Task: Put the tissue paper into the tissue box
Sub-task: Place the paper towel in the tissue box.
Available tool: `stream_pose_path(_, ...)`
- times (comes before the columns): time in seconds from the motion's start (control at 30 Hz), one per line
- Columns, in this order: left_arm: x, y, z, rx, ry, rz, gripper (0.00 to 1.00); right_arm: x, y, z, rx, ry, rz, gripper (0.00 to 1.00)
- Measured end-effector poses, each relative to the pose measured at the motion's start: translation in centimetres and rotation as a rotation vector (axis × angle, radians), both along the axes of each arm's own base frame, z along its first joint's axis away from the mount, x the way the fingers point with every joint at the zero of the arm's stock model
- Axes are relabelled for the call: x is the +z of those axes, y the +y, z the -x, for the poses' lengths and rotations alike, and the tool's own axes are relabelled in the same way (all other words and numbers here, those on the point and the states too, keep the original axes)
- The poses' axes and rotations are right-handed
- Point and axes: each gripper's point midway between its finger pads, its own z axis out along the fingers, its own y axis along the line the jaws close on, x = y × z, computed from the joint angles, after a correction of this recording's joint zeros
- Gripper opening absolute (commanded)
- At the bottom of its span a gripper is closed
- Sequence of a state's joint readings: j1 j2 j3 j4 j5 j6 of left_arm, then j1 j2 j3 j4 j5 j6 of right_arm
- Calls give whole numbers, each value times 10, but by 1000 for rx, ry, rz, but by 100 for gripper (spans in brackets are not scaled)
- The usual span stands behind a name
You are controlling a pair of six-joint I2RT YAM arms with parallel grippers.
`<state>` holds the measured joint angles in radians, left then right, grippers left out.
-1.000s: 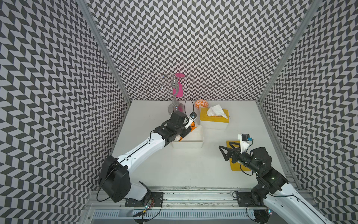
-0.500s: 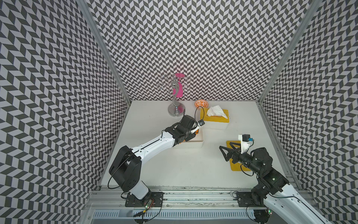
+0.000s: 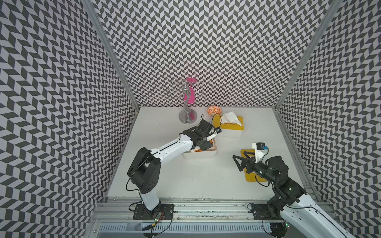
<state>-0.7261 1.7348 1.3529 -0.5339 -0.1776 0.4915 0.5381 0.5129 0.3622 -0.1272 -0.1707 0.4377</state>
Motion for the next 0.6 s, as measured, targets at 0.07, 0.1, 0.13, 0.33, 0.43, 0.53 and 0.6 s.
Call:
stream_pose_path(0.07,6,-1,0,3,-5,13,86,-2,1,0,1,7,3,99)
stream_pose_path(0.1,9,-1,0,7,-8,21,87,-3,1,-1,2,11,5,100)
stream_pose_path(0.13,12,0,1,9,-12,26,89,-4,1,-1,2,15,7,100)
stream_pose_path(0.33,70,10,4,73,-115,139,100,-10,11,-12,24,53,37,100)
stream_pose_path(0.43,118,25,12,135,-217,258,100,-6,23,-28,42,70,67,100)
stream_pose_path(0.53,161,50,23,204,-309,393,100,0,37,-48,56,83,95,99)
stream_pose_path(0.6,185,71,30,260,-369,485,100,2,50,-62,67,87,119,100)
